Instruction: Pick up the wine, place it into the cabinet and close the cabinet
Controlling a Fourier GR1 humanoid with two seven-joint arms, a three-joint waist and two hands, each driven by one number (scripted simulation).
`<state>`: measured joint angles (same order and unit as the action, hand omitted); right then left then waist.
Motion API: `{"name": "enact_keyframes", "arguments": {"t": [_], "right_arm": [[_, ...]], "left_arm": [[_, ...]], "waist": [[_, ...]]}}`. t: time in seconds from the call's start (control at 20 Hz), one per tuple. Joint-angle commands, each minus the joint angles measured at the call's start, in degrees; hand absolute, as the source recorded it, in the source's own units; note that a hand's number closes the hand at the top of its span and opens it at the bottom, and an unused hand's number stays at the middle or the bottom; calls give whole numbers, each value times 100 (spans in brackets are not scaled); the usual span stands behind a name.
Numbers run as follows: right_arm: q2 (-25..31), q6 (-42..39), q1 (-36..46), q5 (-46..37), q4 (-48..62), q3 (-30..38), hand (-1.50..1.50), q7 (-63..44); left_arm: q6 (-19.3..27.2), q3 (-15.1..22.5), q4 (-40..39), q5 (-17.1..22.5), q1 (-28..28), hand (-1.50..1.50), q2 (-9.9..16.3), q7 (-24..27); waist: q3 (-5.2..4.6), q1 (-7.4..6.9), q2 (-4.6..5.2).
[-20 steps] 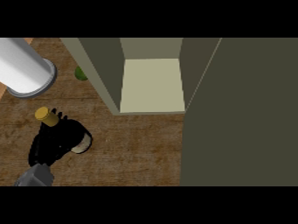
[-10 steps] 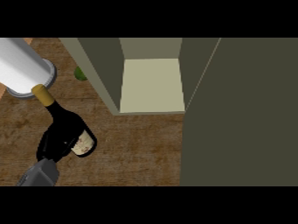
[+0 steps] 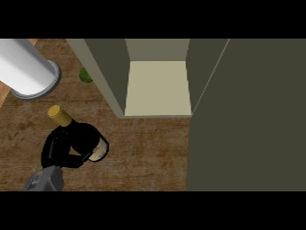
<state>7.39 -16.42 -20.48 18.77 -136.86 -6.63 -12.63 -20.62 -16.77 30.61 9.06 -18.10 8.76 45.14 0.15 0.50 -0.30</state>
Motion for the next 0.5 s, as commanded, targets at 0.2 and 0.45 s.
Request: {"name": "enact_keyframes", "arguments": {"t": [0.2,0.45], "right_arm": [[172,36,-373,295,-932,23,-150,-409],[157,84,-294,232,-853,83,-150,-321]], "left_arm": [[1226,625,731,-903,576,150,-141,657],[2055,1129,1871,-1243,885,150,-621,-333]], "waist": [[-15,19,13],[-9,-29,-5]]}}
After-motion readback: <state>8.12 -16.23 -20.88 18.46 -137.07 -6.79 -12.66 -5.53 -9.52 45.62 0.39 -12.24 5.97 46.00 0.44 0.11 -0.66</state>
